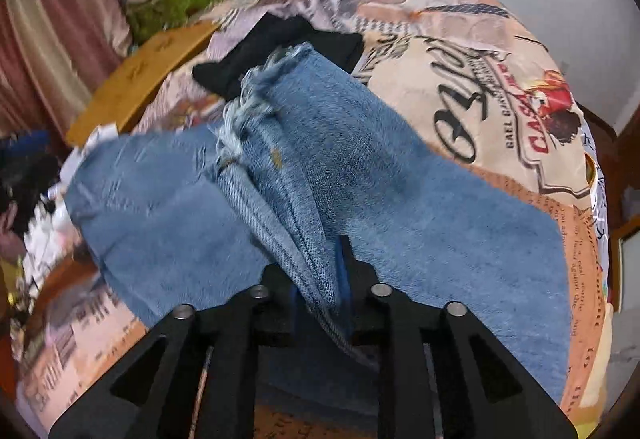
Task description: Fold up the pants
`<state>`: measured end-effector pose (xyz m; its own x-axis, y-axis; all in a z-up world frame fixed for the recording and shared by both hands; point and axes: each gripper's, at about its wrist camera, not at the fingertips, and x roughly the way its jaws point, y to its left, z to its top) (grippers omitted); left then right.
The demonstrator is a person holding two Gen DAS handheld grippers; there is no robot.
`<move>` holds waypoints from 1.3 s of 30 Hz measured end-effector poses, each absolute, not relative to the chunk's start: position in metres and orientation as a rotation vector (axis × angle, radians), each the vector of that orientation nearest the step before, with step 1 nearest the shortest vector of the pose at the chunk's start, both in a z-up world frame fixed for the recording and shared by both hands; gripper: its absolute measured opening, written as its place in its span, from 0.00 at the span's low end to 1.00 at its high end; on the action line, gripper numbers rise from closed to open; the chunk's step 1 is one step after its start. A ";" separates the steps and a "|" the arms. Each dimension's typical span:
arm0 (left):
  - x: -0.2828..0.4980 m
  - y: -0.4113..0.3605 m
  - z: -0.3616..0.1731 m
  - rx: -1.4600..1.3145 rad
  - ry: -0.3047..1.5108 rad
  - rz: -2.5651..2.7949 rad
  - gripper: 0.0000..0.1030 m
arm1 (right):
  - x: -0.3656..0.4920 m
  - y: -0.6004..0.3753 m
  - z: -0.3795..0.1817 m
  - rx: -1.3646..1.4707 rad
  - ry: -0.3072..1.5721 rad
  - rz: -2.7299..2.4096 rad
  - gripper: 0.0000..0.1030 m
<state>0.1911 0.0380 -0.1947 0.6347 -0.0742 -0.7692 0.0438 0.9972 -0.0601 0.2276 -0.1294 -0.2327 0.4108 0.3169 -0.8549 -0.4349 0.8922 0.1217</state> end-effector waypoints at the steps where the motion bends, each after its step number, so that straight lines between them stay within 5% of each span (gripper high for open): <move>1: 0.192 0.035 -0.194 -0.028 0.881 -0.069 0.98 | 0.226 -0.132 -0.230 -0.105 1.051 0.494 0.34; 4: 0.197 0.026 -0.188 -0.011 0.874 -0.081 0.98 | 0.222 -0.132 -0.221 -0.071 1.047 0.540 0.49; 13: 0.239 -0.027 -0.173 0.034 0.879 -0.196 0.98 | 0.212 -0.194 -0.185 0.004 0.903 0.465 0.60; 27: 0.295 -0.120 -0.241 0.194 1.081 -0.288 0.98 | 0.216 -0.272 -0.241 0.067 1.038 0.262 0.60; 39: 0.262 -0.100 -0.260 0.256 1.091 -0.287 0.98 | 0.199 -0.274 -0.253 0.072 1.034 0.263 0.60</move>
<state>0.2615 -0.1003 -0.2602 0.4316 -0.1020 -0.8963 0.3517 0.9340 0.0631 0.1988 -0.2745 -0.2533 0.4833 0.2497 -0.8391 -0.1819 0.9662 0.1828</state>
